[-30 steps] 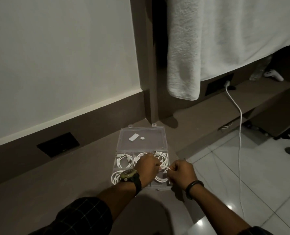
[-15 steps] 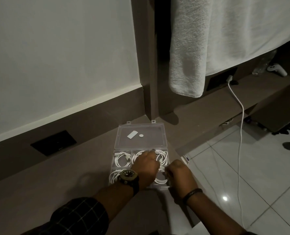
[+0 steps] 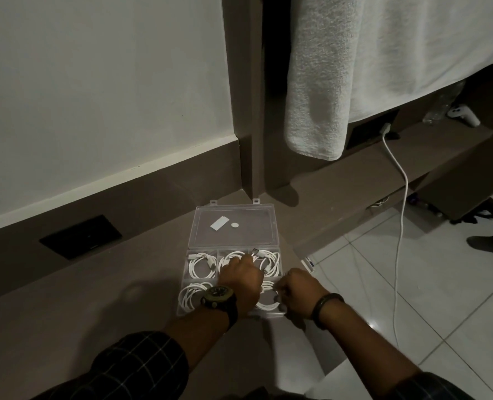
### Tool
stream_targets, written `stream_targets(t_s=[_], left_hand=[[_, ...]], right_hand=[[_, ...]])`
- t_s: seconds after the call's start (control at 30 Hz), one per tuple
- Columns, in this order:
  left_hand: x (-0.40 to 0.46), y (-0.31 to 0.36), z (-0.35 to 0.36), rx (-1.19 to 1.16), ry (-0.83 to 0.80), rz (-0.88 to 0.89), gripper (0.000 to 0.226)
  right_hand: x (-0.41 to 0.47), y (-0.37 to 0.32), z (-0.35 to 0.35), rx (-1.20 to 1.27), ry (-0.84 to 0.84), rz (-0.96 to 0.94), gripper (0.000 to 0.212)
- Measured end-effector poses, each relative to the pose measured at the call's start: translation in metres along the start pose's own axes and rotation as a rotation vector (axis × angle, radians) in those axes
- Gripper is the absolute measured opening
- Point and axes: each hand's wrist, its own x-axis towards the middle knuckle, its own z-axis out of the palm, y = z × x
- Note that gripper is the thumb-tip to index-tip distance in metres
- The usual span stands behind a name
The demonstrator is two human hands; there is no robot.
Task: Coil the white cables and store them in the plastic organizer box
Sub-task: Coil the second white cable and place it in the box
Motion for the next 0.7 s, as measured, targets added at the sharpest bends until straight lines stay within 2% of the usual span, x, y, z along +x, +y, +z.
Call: stream_targets(t_s=[0.13,0.23,0.3,0.37,0.47,0.53,0.6,0.7], left_hand=[[-0.005,-0.004,-0.007,-0.178,0.025,-0.002,0.026],[-0.011,-0.016,-0.029,-0.599,0.192,-0.018,0.018],[-0.013,-0.029,-0.041,-0.754,0.314,-0.099,0.016],[-0.013,-0.049,-0.047,-0.799,0.375,-0.193,0.02],[-0.007,-0.081,-0.051,-0.837,0.365,-0.395,0.015],[-0.001,-0.103,-0.051,-0.917,0.317,-0.576,0.014],[0.007,-0.121,-0.049,-1.013,0.234,-0.702,0.026],[0.018,-0.136,-0.045,-1.197,0.111,-0.776,0.04]], right_hand=[[0.007,-0.013,-0.002,-0.059,0.012,0.075,0.017],[0.003,-0.011,-0.01,0.056,0.029,0.107,0.007],[-0.002,-0.007,-0.022,0.141,0.077,0.125,0.027],[-0.002,-0.006,-0.035,0.194,0.165,0.128,0.034],[0.013,-0.005,-0.047,0.354,0.343,0.139,0.017],[0.031,-0.005,-0.05,0.465,0.397,0.189,0.012],[0.049,-0.006,-0.05,0.539,0.372,0.246,0.031],[0.076,-0.007,-0.049,0.663,0.358,0.335,0.051]])
